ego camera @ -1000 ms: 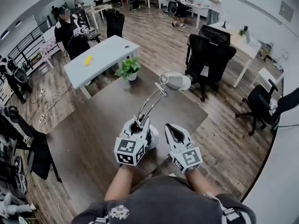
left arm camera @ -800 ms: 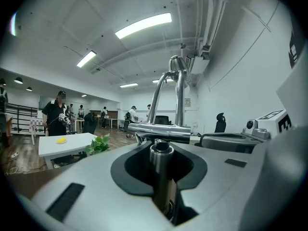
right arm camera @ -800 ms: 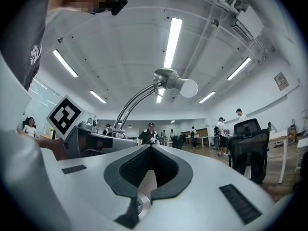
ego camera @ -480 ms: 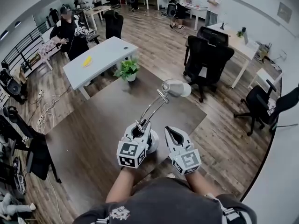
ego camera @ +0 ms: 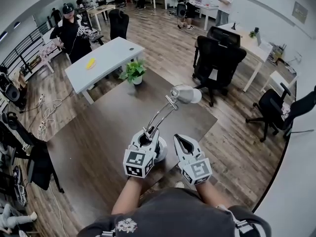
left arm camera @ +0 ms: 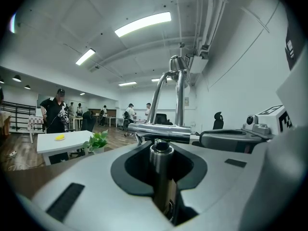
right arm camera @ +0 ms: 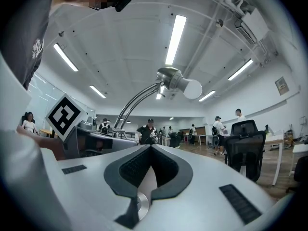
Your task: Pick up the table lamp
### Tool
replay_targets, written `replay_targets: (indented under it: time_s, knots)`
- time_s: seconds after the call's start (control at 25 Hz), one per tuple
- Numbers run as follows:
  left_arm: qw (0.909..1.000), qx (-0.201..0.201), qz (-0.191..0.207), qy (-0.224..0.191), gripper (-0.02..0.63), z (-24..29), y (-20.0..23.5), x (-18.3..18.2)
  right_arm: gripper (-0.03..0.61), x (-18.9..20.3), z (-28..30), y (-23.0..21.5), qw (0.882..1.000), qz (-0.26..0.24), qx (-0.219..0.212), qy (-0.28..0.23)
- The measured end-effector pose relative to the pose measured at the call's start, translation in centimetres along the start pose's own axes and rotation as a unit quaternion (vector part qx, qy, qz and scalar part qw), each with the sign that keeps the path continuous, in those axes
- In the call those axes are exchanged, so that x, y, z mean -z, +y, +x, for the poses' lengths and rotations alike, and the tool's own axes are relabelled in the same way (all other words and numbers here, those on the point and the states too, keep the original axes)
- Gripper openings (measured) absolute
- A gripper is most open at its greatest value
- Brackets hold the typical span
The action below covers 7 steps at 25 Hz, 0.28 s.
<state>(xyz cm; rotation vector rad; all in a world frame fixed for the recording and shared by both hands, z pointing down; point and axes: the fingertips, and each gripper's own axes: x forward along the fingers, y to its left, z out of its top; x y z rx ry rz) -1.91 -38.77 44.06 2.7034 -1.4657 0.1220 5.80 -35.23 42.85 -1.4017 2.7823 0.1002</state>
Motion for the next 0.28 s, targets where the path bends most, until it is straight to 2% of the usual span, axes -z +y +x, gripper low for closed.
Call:
replay_targets:
  time_s: [0.28]
  knots:
    - [1.0000,0.004,-0.003,0.008,0.069,0.35,-0.25,0.71,0.026,0.45,-0.11,-0.42,1.000,0.003,0.004,0.005]
